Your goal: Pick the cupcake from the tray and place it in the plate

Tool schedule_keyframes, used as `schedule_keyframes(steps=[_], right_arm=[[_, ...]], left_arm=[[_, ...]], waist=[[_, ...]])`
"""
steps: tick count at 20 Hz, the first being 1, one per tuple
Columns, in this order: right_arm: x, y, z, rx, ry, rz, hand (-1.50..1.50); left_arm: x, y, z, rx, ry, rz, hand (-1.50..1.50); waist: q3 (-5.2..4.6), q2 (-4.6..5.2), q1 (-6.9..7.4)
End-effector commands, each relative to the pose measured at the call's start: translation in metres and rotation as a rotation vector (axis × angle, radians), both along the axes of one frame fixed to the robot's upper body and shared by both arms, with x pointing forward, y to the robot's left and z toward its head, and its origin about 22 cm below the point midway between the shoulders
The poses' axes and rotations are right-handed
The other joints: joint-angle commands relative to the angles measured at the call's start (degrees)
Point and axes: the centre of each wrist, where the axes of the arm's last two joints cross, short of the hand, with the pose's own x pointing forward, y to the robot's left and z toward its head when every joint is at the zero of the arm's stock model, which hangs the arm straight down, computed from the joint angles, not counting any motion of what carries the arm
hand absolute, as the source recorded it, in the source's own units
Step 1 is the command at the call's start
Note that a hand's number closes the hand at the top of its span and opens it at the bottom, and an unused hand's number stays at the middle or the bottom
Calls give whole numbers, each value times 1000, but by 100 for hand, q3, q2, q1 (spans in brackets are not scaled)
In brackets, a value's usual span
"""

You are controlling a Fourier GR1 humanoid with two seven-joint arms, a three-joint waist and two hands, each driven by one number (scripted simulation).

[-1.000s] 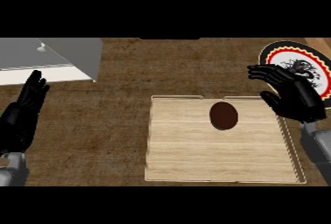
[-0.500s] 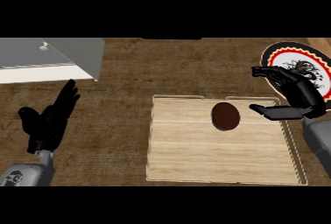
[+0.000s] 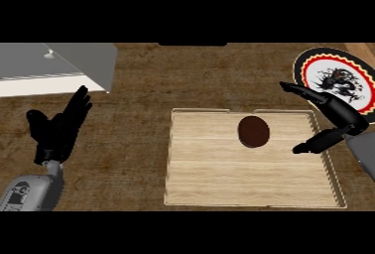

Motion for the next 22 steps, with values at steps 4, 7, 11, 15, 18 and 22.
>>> schedule_keyframes(steps=[4, 7, 11, 15, 18, 22], right_arm=[[7, 20, 17, -177, 5, 57, -150], [15, 24, 41, -245, 63, 66, -150], [20, 53, 38, -374, 87, 104, -150], [6, 57, 33, -485, 40, 102, -150], [19, 70, 33, -585, 43, 86, -150], [13, 80, 30, -643, 68, 104, -150]], left_arm=[[-15, -3, -4, 1, 2, 17, 0], [-14, -3, -21, -12, 10, 9, 0], [-16, -4, -16, 18, -1, 19, 0], [-5, 5, -23, -1, 20, 17, 0], [1, -12, -19, -3, 15, 13, 0], [1, 16, -11, 6, 13, -7, 0]], waist=[[-4, -45, -30], [-7, -42, -42], [-6, -38, -19], [-8, -39, -95], [-6, -25, -51], [-5, -27, -52]])
